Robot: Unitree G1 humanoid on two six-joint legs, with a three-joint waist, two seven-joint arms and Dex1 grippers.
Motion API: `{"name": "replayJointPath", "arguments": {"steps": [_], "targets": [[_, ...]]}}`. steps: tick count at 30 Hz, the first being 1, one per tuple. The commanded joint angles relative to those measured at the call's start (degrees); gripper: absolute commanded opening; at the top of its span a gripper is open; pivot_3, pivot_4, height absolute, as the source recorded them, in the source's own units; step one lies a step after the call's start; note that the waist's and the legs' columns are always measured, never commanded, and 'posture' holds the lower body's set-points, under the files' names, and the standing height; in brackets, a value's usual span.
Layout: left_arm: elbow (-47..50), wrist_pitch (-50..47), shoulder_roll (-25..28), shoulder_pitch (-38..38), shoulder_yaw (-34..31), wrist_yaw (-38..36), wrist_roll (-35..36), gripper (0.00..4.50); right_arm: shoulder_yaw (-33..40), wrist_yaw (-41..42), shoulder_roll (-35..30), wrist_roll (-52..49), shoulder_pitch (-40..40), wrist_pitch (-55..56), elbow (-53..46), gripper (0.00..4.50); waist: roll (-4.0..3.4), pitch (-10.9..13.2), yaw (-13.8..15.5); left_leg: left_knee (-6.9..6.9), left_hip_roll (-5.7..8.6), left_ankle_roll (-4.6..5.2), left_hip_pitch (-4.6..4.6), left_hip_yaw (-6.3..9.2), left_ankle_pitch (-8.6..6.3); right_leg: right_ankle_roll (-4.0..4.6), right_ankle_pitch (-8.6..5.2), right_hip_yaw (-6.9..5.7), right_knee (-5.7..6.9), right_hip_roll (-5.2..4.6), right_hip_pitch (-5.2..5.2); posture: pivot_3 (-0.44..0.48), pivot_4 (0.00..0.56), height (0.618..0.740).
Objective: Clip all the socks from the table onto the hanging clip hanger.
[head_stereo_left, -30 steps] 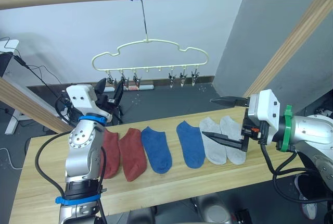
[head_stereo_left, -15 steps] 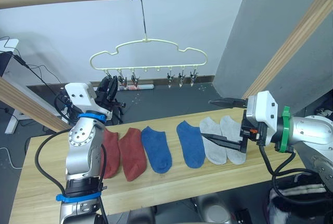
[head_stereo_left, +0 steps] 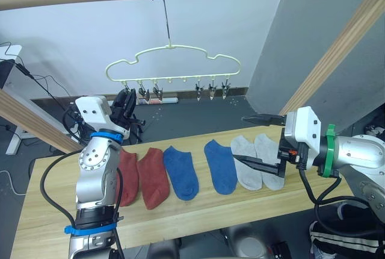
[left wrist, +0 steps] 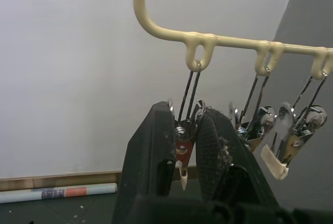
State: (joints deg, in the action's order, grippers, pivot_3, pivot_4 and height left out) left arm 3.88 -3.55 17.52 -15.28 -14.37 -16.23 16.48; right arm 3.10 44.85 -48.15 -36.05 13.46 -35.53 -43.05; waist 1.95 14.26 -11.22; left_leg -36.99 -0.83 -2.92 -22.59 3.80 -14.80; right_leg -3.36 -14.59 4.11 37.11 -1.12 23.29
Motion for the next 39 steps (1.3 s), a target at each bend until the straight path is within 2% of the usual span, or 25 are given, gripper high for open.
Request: {"name": "replayJointPath", "arguments": {"steps": [1, 4, 17, 28, 31, 36, 39], "targets": [[2.08, 1.26, 0.18, -0.14, -0.58, 0.75, -0.41, 1.72, 0.35, 0.03, 0.08, 0.27, -0.11, 1.12, -1.37, 4.50, 0.00, 0.00, 0.00, 0.00, 0.00, 0.00, 0.00, 0.00, 0.00, 0.00, 0.00, 0.00, 0.00, 0.00, 0.00, -0.337, 0.245, 0.740], [2.67, 0.77, 0.19, -0.35, -0.37, 1.31, -0.45, 2.54, 0.52, 0.22, 0.07, 0.44, -0.19, 1.07, -1.29, 4.50, 0.00, 0.00, 0.00, 0.00, 0.00, 0.00, 0.00, 0.00, 0.00, 0.00, 0.00, 0.00, 0.00, 0.00, 0.00, -0.336, 0.246, 0.740], [7.16, -3.66, -0.93, 0.14, 0.44, 5.41, -1.50, 2.54, 0.73, 0.49, -0.03, 0.48, -0.30, 0.86, -1.13, 4.50, 0.00, 0.00, 0.01, 0.00, 0.00, 0.00, 0.00, 0.00, 0.00, 0.00, 0.00, 0.00, 0.00, 0.00, 0.00, -0.332, 0.246, 0.740], [7.42, -6.60, -0.88, 0.65, 0.82, 5.86, -2.05, 2.54, 0.69, 0.33, 0.10, 0.31, 0.02, 0.68, -1.02, 4.50, 0.00, 0.00, 0.01, -0.02, 0.01, 0.00, 0.00, 0.01, 0.00, 0.00, 0.01, -0.01, 0.02, 0.00, 0.00, -0.331, 0.247, 0.740], [7.30, -6.36, -0.93, 0.38, 0.76, 5.76, -2.17, 2.00, 0.70, 0.26, 0.16, 0.27, 0.03, 0.66, -1.07, 4.50, 0.00, 0.00, 0.02, -0.02, 0.01, 0.00, 0.00, 0.01, 0.00, 0.00, 0.01, 0.00, 0.03, 0.00, 0.00, -0.331, 0.247, 0.740], [7.21, -5.67, -0.59, 0.31, 0.62, 5.51, -2.60, 0.50, 0.75, 0.24, 0.14, 0.27, -0.26, 0.67, -1.19, 4.50, 0.00, 0.00, 0.02, -0.02, 0.01, 0.00, -0.01, 0.01, 0.00, 0.00, 0.01, 0.00, 0.03, 0.00, 0.00, -0.328, 0.246, 0.740], [7.22, -5.51, -0.44, 0.44, 0.54, 5.32, -2.76, 0.41, 0.74, 0.27, 0.16, 0.26, -0.39, 0.71, -1.21, 4.50, 0.00, 0.00, 0.03, -0.02, 0.01, 0.00, 0.00, 0.01, 0.00, 0.00, 0.01, 0.00, 0.03, 0.00, 0.00, -0.328, 0.246, 0.740]]}}
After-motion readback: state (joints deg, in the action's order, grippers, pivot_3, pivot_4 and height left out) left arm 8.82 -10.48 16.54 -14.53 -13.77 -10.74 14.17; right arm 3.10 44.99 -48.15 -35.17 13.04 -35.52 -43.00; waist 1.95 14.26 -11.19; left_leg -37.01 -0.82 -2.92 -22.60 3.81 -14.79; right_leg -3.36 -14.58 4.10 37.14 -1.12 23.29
